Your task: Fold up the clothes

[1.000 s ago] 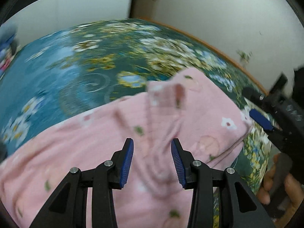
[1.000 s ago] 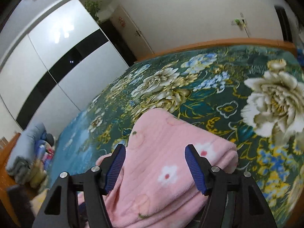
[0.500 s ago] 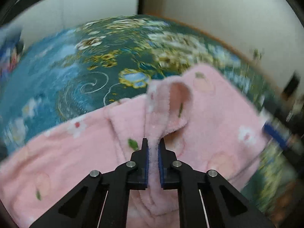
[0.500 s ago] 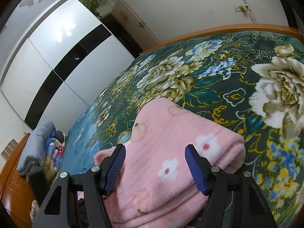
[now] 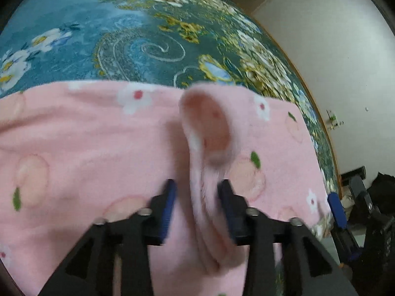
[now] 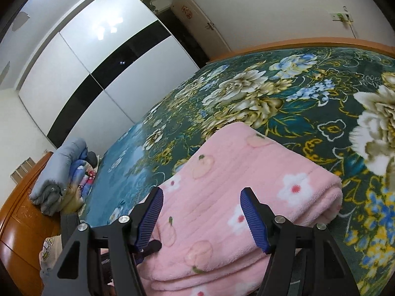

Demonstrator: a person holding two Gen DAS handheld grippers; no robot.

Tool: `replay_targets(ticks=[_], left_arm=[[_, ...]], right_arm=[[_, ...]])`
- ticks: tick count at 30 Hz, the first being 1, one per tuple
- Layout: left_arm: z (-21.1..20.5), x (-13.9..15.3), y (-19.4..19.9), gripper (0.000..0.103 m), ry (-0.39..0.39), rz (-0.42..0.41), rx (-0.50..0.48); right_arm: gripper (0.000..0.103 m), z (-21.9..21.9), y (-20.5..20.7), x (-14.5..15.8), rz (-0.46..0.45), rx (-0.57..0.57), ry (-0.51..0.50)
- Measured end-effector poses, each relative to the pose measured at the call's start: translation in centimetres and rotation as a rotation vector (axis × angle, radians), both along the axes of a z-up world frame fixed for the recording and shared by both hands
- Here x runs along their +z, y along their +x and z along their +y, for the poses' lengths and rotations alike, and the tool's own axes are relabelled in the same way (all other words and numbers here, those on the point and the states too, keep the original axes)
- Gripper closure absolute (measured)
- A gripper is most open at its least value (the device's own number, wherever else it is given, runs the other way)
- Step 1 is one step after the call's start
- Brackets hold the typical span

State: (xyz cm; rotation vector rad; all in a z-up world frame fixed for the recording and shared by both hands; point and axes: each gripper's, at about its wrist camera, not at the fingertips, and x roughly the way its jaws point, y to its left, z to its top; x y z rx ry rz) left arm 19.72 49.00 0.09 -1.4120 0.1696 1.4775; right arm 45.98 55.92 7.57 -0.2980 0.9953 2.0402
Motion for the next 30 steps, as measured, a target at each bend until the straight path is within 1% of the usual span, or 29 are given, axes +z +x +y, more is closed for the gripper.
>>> replay_targets(ticks=[4,7,8,9,12,15,17,20,24,25,28,30], left_arm=[[-0.1,-0.9,0.0,0.058,0.017,-0.107,-0.025],[0.1,-1.3,0.3,0.06,0.039,-0.158,-0.036],[0.2,-1.3,0.4,0.079,0.043,-0.169,-0.036],[-0.1,-1.0,0.4,0.089,0.056,-0.167,-0.025],[-1.0,0.3,0.7,0.091,0.098,-0.154,0.009],[-1.7,-0.5,0.2,0.091,0.096,-0.177,0.04],[-2.3,-1.0,-0.2,0.091,0.094,-0.193,0.061],[-3.0,-1.9,-0.7,0.091,0.09,-0.218,0.093],[-4.1,-3.0,-1.5,0.091,0.085,-0.251,0.135],[-4.5,-2.6,-1.5,0.091,0.093,-0.245,0.134],[-5.9,-1.3,-1.6,0.089,0.121,-0.223,0.13],[-6.8,-0.5,-1.6,0.089,0.139,-0.208,0.126]], right_arm=[[0.034,0.0,-0.2,-0.1,0.002,0.015,-0.008],[0.034,-0.2,-0.6,0.0,-0.001,0.036,-0.003],[0.034,-0.2,-0.7,0.0,0.0,0.042,-0.001],[0.034,-0.3,-0.8,0.1,0.0,0.048,0.001],[0.034,-0.5,-1.0,0.2,0.003,0.065,0.009],[0.034,-0.8,-1.4,0.4,0.011,0.103,0.029],[0.034,-0.9,-2.0,0.3,0.007,0.141,0.025],[0.034,-0.4,-2.9,-0.9,-0.026,0.176,-0.036],[0.034,1.4,-2.6,-3.5,-0.094,0.125,-0.152],[0.034,1.8,-2.5,-4.1,-0.109,0.115,-0.178],[0.034,2.4,-2.5,-5.0,-0.114,0.127,-0.193],[0.034,2.0,-2.7,-4.5,-0.124,0.128,-0.168]])
